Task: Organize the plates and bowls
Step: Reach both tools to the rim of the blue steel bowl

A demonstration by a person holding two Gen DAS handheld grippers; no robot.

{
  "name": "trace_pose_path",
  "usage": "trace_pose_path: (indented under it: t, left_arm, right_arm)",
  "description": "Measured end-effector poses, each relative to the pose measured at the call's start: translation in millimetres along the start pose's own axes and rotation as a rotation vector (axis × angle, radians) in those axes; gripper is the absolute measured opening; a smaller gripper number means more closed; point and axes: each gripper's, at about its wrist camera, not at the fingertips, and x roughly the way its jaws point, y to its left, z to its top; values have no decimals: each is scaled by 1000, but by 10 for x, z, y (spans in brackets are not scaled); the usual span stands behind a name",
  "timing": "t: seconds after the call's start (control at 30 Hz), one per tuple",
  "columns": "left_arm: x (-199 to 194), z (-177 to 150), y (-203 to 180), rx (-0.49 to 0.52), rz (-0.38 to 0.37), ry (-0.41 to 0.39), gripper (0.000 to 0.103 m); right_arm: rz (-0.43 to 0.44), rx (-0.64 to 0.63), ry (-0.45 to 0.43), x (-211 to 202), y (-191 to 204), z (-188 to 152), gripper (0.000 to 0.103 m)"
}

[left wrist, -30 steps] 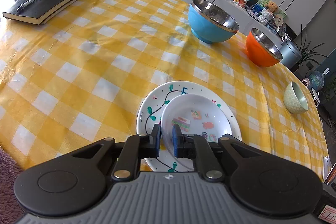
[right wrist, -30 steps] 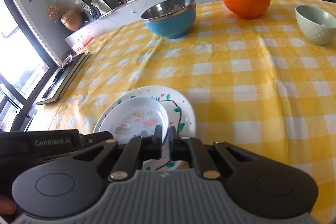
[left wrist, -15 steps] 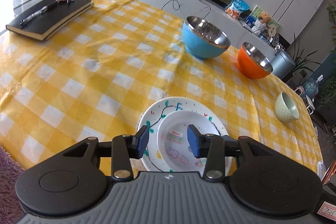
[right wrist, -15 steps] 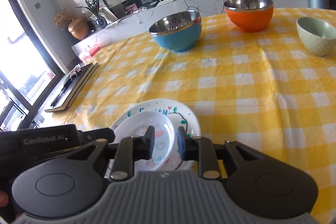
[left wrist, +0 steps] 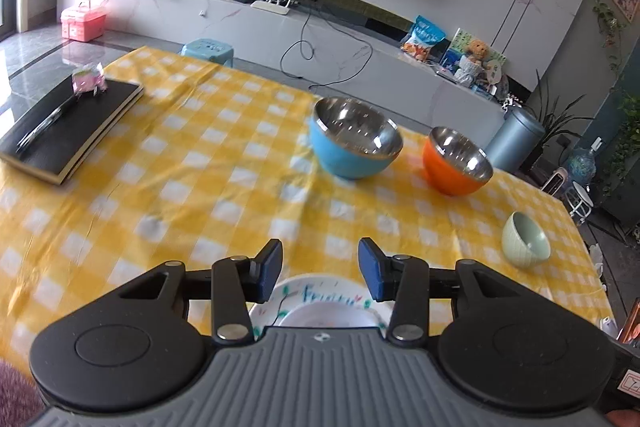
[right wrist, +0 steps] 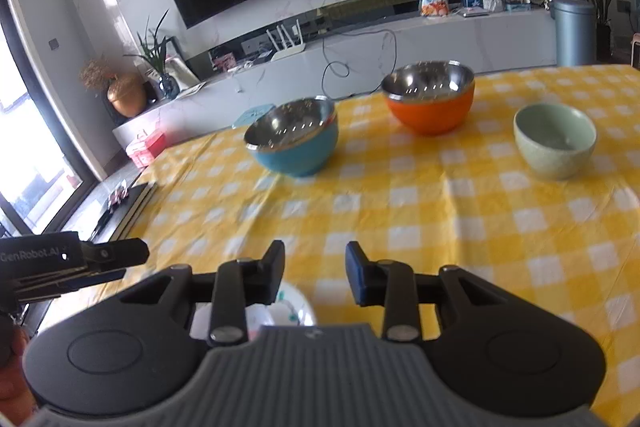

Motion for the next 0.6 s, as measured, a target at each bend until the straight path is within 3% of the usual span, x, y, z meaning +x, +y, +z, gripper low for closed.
trace_pose_path:
  t: [0.33, 0.6]
  left_arm:
    - [399, 533, -240, 67, -22, 5, 51]
    - [872, 868, -201, 23, -28, 14, 51]
  right_arm:
    - [-47, -33, -44, 280, -30, 547, 34]
    - [-39, -27, -43, 720, -75, 899, 35]
